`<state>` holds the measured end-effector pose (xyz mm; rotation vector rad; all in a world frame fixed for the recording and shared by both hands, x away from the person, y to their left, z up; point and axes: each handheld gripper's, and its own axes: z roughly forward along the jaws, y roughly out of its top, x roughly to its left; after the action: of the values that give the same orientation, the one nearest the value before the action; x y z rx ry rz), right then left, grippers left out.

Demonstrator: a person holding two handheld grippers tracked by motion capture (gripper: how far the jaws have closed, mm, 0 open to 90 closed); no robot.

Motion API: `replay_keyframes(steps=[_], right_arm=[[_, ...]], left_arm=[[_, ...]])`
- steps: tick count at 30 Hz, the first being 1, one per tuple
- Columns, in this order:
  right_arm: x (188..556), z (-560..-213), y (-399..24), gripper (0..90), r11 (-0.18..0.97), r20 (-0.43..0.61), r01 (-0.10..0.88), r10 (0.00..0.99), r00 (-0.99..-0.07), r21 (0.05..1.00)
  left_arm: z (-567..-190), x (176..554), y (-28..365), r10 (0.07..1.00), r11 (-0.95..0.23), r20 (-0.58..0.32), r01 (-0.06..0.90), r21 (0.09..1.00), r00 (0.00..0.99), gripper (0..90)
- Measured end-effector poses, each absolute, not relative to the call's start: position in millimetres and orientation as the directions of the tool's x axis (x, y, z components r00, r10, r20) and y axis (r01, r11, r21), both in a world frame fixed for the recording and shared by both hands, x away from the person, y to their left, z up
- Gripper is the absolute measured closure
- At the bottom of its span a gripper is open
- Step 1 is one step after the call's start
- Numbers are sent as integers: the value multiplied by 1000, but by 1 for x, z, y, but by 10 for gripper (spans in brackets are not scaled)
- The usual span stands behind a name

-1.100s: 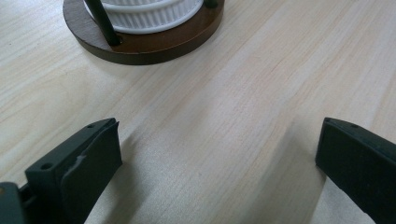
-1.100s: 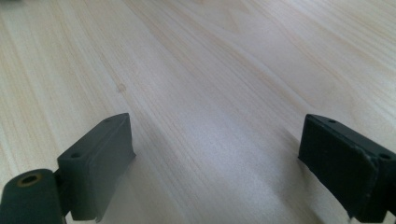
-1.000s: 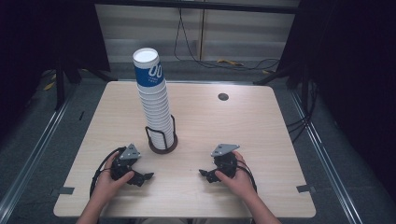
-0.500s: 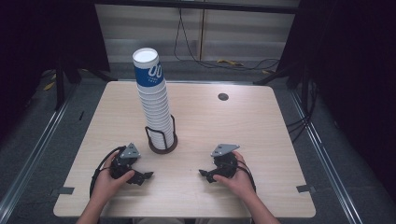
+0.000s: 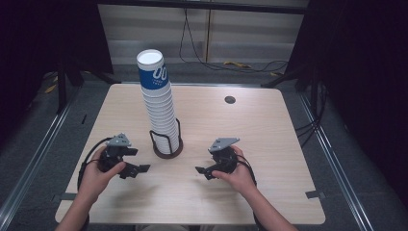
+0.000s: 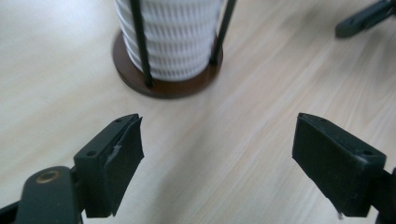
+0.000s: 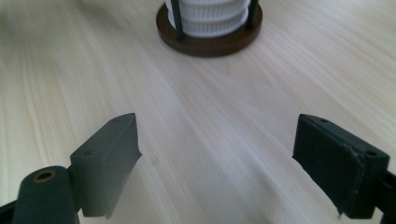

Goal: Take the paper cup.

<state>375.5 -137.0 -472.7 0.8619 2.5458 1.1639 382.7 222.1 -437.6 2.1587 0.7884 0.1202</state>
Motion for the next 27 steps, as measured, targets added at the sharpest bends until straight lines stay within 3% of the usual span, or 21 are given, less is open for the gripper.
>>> replay_keyframes(steps=[8,27], right_arm=[[389,-453,-119,135,514,47,399,567,-822,759],[403,-416,-104,135,503,49,363,533,-844,784]], left_arm=[[-388,398,226,556,-464,-171,474,748,814,159],[-318,418,217,549,-451,-163,455,768,820,161]])
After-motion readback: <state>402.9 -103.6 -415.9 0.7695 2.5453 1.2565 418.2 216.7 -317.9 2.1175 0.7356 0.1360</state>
